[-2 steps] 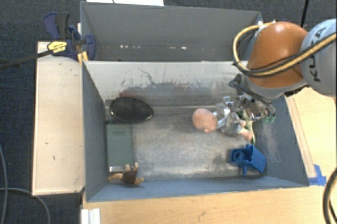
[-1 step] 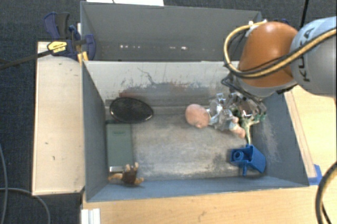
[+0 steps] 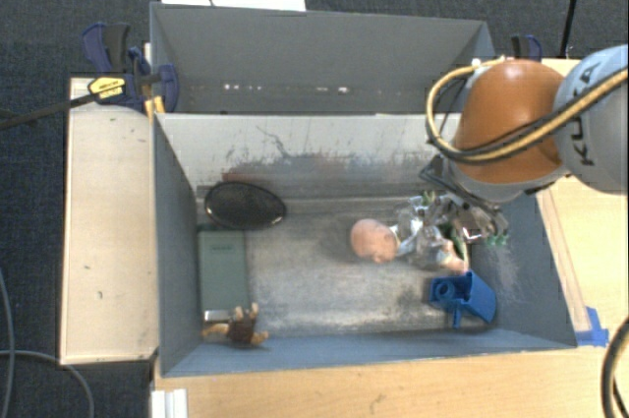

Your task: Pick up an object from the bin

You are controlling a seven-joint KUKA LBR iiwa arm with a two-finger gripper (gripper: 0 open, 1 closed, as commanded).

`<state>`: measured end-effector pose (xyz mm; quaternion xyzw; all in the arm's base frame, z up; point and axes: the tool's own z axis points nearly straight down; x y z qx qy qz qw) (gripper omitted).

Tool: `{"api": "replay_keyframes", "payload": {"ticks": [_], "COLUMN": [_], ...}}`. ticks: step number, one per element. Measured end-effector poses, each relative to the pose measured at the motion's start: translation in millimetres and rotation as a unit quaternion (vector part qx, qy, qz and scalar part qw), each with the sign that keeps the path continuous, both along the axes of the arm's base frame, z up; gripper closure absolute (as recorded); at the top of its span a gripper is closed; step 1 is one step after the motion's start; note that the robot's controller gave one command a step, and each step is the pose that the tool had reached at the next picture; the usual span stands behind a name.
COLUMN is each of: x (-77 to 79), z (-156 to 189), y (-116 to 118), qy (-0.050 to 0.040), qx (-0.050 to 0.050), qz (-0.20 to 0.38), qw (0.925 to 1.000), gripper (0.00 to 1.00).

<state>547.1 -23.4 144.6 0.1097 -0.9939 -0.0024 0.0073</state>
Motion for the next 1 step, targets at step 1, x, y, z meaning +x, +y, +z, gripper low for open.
{"api": "replay_keyframes", "payload": {"ticks": [1], "x": [8.2], "z": [66.6], "y": [-18.7], "qy": [-0.0067], "qx": [-0.001], "qz": [-0.002], "qw": [1.0], "gripper": [1.0]}}
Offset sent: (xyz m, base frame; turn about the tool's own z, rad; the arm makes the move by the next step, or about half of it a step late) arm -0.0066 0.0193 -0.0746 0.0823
